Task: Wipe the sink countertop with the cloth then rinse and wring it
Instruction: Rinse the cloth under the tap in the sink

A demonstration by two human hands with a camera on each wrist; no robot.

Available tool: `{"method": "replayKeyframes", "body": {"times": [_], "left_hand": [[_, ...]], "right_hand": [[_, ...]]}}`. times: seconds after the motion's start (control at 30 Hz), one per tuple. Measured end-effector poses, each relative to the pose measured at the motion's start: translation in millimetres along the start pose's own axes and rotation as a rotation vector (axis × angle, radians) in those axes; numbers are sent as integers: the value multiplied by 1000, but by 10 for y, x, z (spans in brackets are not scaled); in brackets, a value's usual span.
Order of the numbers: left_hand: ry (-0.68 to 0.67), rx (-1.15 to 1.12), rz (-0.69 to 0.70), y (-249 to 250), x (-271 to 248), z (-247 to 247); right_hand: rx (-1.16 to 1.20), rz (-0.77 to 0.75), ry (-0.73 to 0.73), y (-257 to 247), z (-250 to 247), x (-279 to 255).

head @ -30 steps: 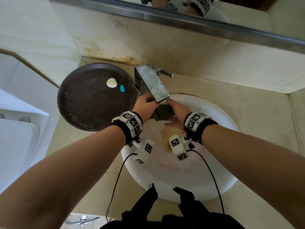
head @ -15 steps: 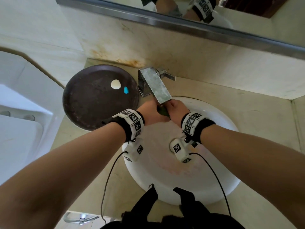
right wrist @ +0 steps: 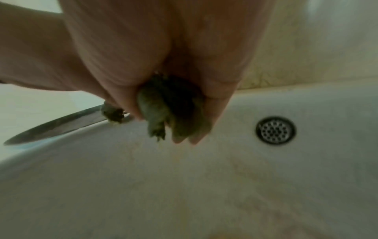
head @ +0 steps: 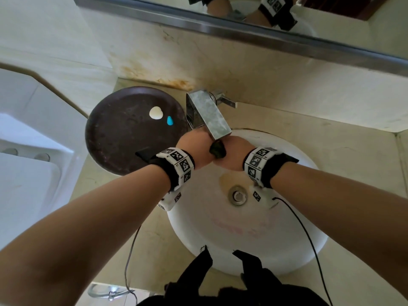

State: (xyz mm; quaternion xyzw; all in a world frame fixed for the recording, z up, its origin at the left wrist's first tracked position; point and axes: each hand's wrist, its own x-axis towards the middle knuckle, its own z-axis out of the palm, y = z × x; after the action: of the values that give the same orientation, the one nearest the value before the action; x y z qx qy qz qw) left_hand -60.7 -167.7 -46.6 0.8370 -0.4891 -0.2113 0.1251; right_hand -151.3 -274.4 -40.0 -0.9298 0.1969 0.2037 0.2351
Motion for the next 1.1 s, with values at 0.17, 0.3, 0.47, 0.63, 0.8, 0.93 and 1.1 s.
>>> {"method": "replayKeyframes", "body": {"times": [0.17, 0.3, 0.47, 0.63, 0.8, 0.93, 1.1], "left_hand": [[-142, 73, -72, 40, 11, 40], [-167, 42, -82, 72, 62, 51], [-175, 56, -61, 41, 90, 76], [-192, 106, -44, 41, 93, 41], [-170, 109, -25, 44, 136, 22], [-135, 107, -38, 36, 189, 15], [-119, 49, -46, 86, 199, 21]], "right_hand": [[196, 118, -2, -10, 79, 90], [2, 86, 58, -60, 50, 100], [-142, 54, 7, 12, 36, 155], [-295, -19, -9, 14, -4, 153], [-347, -24, -42, 2, 32, 284], [-400, -73, -19, -24, 52, 318], [-513, -95, -47, -2, 18, 291]]}}
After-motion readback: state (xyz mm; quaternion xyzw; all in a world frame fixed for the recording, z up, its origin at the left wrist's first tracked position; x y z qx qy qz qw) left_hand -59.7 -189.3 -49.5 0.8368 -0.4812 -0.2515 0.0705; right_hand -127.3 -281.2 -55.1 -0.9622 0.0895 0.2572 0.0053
